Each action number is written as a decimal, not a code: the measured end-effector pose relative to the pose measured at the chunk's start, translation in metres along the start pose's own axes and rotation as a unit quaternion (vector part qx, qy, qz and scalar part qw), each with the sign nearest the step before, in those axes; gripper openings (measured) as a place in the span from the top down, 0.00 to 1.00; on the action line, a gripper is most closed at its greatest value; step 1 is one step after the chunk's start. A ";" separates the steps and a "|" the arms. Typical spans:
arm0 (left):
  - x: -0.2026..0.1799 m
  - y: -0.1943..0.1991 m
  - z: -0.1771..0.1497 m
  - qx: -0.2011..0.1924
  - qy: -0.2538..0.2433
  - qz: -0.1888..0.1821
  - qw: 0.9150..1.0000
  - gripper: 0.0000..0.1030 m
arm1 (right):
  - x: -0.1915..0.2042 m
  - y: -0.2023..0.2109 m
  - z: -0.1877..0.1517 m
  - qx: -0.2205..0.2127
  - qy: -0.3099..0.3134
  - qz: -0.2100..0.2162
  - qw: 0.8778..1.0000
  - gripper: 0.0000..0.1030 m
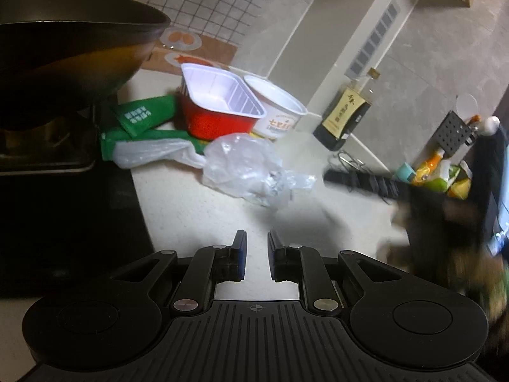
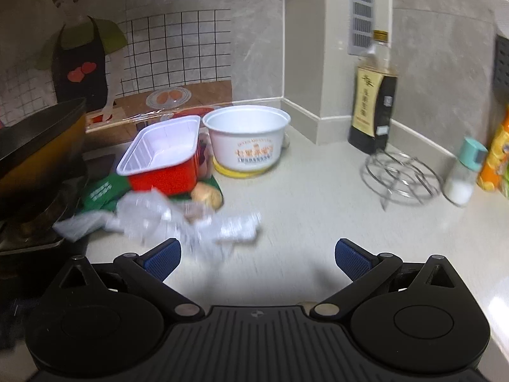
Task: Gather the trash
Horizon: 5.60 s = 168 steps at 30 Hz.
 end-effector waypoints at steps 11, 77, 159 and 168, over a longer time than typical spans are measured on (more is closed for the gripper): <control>0.042 -0.003 0.025 0.015 -0.003 -0.055 0.998 0.84 | 0.059 -0.075 0.123 0.016 -0.033 0.047 0.998 0.00; 0.032 -0.023 0.054 -0.012 0.034 0.167 0.985 0.84 | 0.006 0.029 -0.051 0.158 0.040 0.230 0.960 0.16; 0.035 -0.018 0.046 0.018 -0.004 0.194 0.981 0.75 | -0.073 0.013 -0.014 0.012 -0.010 -0.029 0.999 0.08; 0.033 -0.049 0.038 0.055 0.022 0.174 0.983 0.75 | -0.066 0.003 -0.026 0.020 -0.017 -0.028 0.999 0.08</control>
Point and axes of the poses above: each gripper's, at about its wrist camera, not at the fingertips, and y roughly against the way its jaws point, x to its left, z to its top, the point moved 8 cm from there along -y, roughly the way its jaws point, and after that the axes turned 10 degrees about x, right-handed, at the moved point
